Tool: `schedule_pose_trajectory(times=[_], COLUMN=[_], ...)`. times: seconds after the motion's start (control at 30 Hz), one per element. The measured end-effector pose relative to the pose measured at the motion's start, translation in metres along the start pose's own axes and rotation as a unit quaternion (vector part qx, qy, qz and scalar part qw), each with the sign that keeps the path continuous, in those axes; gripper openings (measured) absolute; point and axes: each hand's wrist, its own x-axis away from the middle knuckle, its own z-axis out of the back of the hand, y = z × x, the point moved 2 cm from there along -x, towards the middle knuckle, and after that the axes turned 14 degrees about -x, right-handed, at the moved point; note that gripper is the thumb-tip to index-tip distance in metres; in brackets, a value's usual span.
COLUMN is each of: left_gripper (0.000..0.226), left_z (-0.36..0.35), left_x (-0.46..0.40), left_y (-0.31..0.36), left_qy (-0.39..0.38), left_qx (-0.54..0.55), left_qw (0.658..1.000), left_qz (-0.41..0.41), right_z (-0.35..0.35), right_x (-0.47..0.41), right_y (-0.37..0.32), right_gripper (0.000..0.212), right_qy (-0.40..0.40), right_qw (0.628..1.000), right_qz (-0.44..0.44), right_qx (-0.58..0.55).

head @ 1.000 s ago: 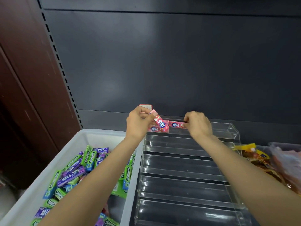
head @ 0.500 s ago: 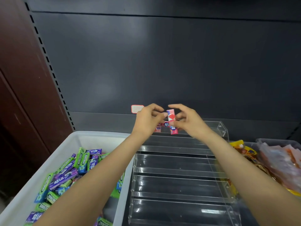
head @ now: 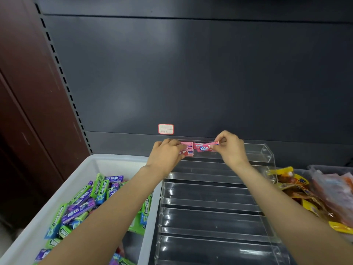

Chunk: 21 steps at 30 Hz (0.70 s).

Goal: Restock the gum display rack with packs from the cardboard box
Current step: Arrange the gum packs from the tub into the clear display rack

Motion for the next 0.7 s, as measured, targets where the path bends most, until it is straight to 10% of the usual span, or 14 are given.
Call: schedule_pose_trajectory(times=[0.7], left_gripper=[0.035], left_z=[0.004], left_x=[0.005], left_y=[-0.003], left_qy=[0.057], left_qx=[0.095], left_qw=[0.993], left_qz=[0.041], right_z=[-0.007], right_x=[-0.011], right_y=[-0.009], right_gripper=[0.010], right_qy=[-0.045], right_qw=[0.991], right_qz=[-0.002], right_qx=[0.127])
